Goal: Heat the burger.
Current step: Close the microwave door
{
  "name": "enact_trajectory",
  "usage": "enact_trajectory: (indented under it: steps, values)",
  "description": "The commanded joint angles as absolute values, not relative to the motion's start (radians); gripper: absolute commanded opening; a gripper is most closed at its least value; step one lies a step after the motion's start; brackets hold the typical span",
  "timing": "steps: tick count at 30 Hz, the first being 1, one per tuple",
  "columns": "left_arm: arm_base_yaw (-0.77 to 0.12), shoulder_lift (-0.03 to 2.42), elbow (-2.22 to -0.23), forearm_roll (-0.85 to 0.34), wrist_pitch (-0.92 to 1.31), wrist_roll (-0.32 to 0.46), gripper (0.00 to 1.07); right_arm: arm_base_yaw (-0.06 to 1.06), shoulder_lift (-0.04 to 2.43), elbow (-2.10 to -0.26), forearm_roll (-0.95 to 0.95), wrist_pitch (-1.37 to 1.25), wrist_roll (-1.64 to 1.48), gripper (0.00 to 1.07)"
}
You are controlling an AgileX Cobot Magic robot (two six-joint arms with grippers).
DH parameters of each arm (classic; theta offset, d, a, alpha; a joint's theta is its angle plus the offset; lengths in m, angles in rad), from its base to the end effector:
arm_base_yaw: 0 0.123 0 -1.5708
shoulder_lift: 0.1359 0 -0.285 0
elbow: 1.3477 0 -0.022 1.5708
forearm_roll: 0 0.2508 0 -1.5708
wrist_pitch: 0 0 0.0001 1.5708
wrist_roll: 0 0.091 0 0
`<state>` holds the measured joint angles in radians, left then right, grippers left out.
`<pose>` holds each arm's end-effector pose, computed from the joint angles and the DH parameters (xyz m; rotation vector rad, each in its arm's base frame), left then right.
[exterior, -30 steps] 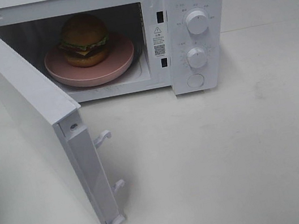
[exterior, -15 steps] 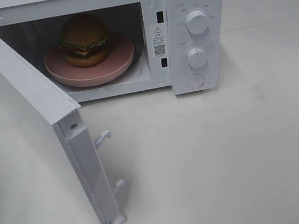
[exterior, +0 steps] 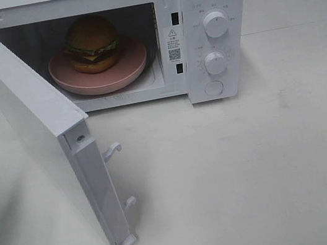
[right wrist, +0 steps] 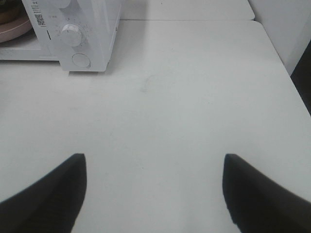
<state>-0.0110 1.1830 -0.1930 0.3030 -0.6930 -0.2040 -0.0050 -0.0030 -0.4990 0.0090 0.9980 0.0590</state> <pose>0.1883 -0.0194 0.1950 0.1753 1.7933 -0.1579 -0.0027 0.0007 0.2822 0.0633 1.9788 0.0457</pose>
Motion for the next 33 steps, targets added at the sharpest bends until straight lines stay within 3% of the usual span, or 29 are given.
enact_trajectory:
  steps: [1,3,9,14,17,20,22,24,33]
  values:
    - [-0.013,1.225,-0.214,0.341,-0.762,-0.248,0.00,-0.011,-0.033,-0.497,0.013,0.998,0.054,0.75]
    - [-0.035,1.299,-0.237,0.369,-0.826,-0.272,0.00,-0.011,-0.033,-0.497,0.013,0.998,0.054,0.75]
    - [-0.114,1.363,-0.265,0.339,-0.829,-0.248,0.00,-0.011,-0.033,-0.497,0.013,0.998,0.054,0.75]
    - [-0.247,1.444,-0.312,0.191,-0.835,-0.185,0.00,-0.011,-0.033,-0.497,0.013,0.998,0.054,0.75]
    - [-0.264,1.450,-0.324,0.183,-0.833,-0.186,0.00,-0.011,-0.033,-0.497,0.013,0.998,0.054,0.75]
    - [-0.336,1.469,-0.370,0.112,-0.825,-0.183,0.00,-0.011,-0.033,-0.497,0.013,0.998,0.054,0.75]
    - [-0.353,1.474,-0.384,0.082,-0.825,-0.170,0.00,-0.011,-0.033,-0.497,0.013,0.998,0.054,0.75]
    - [-0.417,1.507,-0.431,0.000,-0.824,-0.107,0.00,-0.011,-0.033,-0.497,0.013,0.998,0.054,0.75]
    - [-0.544,1.622,-0.540,-0.124,-0.822,-0.067,0.00,-0.011,-0.033,-0.497,0.013,0.998,0.054,0.75]
